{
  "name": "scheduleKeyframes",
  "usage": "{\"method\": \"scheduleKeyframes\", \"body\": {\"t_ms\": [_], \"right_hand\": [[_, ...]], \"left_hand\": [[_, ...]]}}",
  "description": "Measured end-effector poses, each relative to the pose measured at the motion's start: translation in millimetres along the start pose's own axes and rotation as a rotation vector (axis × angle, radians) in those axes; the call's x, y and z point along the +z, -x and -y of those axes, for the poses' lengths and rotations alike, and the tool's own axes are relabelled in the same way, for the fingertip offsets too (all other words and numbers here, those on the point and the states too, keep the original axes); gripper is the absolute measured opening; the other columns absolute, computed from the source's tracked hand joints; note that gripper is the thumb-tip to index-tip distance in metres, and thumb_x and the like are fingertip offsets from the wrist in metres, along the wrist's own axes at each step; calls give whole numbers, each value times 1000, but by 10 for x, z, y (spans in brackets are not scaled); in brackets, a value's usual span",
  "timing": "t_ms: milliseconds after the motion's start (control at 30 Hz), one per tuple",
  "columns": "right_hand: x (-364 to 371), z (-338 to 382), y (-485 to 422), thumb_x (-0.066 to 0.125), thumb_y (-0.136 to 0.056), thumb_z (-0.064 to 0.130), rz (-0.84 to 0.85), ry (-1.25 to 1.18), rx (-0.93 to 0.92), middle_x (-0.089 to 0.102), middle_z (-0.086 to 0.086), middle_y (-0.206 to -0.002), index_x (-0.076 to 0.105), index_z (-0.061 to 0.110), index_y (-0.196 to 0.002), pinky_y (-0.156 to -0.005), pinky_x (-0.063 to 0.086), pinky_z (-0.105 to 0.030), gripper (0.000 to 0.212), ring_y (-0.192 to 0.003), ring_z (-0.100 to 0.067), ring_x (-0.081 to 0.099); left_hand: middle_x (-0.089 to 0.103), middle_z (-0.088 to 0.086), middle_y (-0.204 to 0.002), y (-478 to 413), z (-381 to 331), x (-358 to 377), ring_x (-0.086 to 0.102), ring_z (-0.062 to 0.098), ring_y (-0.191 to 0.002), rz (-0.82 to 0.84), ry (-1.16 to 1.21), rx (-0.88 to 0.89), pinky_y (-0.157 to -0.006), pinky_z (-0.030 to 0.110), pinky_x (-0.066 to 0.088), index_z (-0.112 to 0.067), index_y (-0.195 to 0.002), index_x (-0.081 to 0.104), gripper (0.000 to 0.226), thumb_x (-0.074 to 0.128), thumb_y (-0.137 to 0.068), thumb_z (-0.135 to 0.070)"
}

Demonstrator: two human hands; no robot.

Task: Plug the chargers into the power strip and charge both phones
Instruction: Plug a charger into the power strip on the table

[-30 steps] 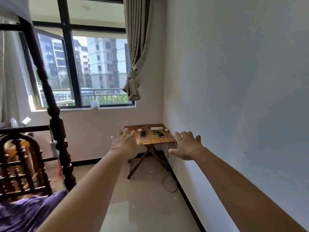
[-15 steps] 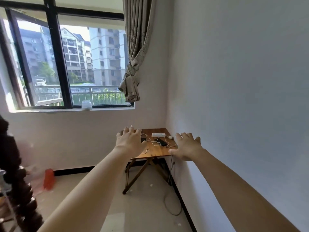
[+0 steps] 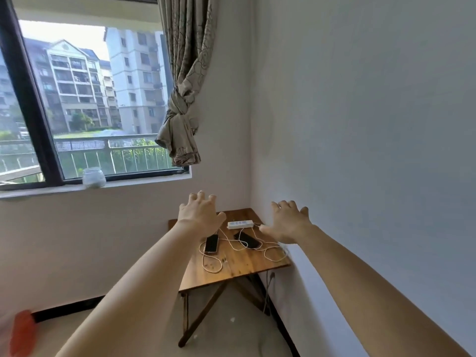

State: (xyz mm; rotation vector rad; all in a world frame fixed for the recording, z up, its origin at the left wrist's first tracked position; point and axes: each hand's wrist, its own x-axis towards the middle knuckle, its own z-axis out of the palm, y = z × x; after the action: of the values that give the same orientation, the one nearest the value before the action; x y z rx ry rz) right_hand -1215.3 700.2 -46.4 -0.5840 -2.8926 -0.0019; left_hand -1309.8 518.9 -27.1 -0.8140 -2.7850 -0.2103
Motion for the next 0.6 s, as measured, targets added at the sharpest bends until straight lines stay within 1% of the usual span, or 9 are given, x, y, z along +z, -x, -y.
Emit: {"method": "scheduleKeyframes", "body": {"t_ms": [167, 333, 500, 600], "right_hand": [[297, -154, -963, 50, -85, 56, 25, 23, 14, 35, -11, -145, 27, 14, -141, -103, 26, -50, 74, -132, -29, 28], [695, -393, -1989, 50, -85, 52, 30, 18, 33, 35, -11, -145, 28, 15, -140, -103, 27, -50, 70, -132, -29, 28], [1152, -643, -2919, 53, -85, 53, 101, -6, 15, 34, -11, -147, 26, 15, -142, -105, 25, -52, 73, -134, -30, 27], [1380, -768, -3436, 54, -85, 53, 129, -8, 12, 34, -12, -146, 26, 15, -142, -105, 26, -52, 74, -134, -31, 28]], "left_hand": [[24, 12, -154, -994, -6, 446, 20, 32, -139, 23, 32, 43, -107, 49, 29, -20, -145, 28, 61, 43, -92, -45], [28, 11, -151, -1993, -63, 966, 24, 31, -137, 19, 46, 62, -105, 48, 31, -20, -145, 29, 60, 42, -92, -45], [28, 11, -152, -2814, -189, 1580, 24, 31, -137, 93, 93, 22, -106, 47, 31, -20, -146, 28, 58, 42, -93, -41], [33, 11, -148, -3266, -218, 1881, 28, 31, -135, 122, 102, 0, -104, 47, 33, -17, -143, 31, 56, 43, -93, -40]]}}
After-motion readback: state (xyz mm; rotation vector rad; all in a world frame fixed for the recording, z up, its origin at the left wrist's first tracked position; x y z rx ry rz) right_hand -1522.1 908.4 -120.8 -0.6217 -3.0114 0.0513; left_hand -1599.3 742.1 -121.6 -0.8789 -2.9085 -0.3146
